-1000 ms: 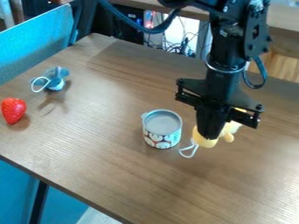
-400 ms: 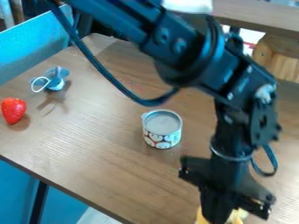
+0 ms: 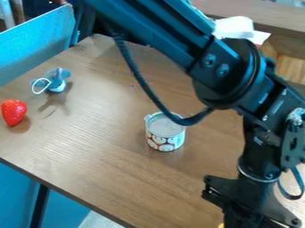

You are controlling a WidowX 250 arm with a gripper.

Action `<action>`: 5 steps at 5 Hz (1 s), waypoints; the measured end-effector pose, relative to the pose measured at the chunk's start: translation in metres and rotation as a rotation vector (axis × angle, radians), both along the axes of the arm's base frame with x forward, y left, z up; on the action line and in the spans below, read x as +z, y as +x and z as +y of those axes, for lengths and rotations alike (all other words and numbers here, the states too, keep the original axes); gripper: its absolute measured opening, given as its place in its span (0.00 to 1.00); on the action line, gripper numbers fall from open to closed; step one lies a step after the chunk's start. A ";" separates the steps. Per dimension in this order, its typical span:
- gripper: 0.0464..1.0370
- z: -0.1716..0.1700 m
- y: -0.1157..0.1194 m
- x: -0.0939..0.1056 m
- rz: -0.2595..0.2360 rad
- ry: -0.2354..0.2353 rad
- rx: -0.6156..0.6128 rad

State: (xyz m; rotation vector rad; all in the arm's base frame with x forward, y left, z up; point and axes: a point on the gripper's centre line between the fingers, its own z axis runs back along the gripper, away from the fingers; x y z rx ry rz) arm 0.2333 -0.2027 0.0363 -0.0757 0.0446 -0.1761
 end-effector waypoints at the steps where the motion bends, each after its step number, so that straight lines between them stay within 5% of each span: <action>1: 0.26 -0.005 0.003 -0.002 0.008 -0.012 -0.004; 2: 0.54 0.001 0.002 0.016 -0.051 -0.034 0.006; 3: 0.84 0.014 0.009 0.055 -0.155 -0.080 0.051; 4: 0.98 0.040 0.011 0.094 -0.220 -0.110 0.119; 5: 0.97 0.086 0.023 0.096 -0.210 -0.012 0.231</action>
